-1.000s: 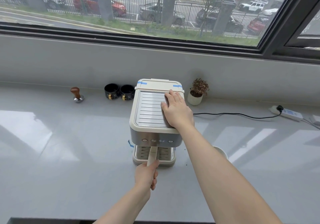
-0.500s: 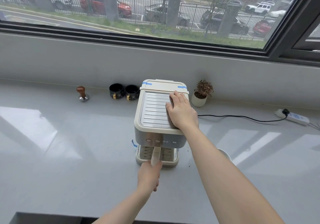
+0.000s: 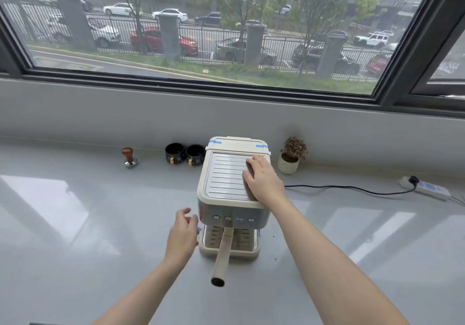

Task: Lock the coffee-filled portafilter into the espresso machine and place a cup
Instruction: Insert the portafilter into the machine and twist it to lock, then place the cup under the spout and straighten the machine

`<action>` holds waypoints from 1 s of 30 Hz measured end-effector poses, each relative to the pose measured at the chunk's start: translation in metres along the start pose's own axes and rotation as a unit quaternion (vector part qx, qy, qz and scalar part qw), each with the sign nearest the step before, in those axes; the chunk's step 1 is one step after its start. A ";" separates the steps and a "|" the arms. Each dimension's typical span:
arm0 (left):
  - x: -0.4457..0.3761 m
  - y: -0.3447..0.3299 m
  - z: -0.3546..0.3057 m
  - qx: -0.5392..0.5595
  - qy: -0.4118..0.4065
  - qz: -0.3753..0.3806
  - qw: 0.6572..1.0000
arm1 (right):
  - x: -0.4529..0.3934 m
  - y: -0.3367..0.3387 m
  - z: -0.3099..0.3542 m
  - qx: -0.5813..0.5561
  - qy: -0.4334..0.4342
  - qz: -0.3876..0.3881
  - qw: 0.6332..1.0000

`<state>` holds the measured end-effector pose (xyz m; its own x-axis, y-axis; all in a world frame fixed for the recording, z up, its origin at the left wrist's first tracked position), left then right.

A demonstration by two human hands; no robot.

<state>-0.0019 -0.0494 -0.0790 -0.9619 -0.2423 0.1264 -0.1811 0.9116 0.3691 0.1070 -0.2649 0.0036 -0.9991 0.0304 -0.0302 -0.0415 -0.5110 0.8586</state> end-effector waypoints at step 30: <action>-0.005 -0.017 -0.063 -0.175 -0.255 -0.024 0.951 | 0.156 -0.061 -0.286 -0.194 -0.476 -0.024 0.858</action>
<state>0.0184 -0.0844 -0.0274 -0.9450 -0.0069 -0.3271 -0.2330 0.7161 0.6580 -0.0498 -0.4751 -0.1998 -0.5428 0.6520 0.5295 -0.2671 -0.7317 0.6271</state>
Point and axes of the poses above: each hand's wrist, its own x-axis away from the middle knuckle, its own y-axis out of the back of the hand, z = x × y, the point moved 7 cm from there along -x, towards the middle knuckle, and after that the axes turned 5 degrees about -y, right-handed, at the moved point
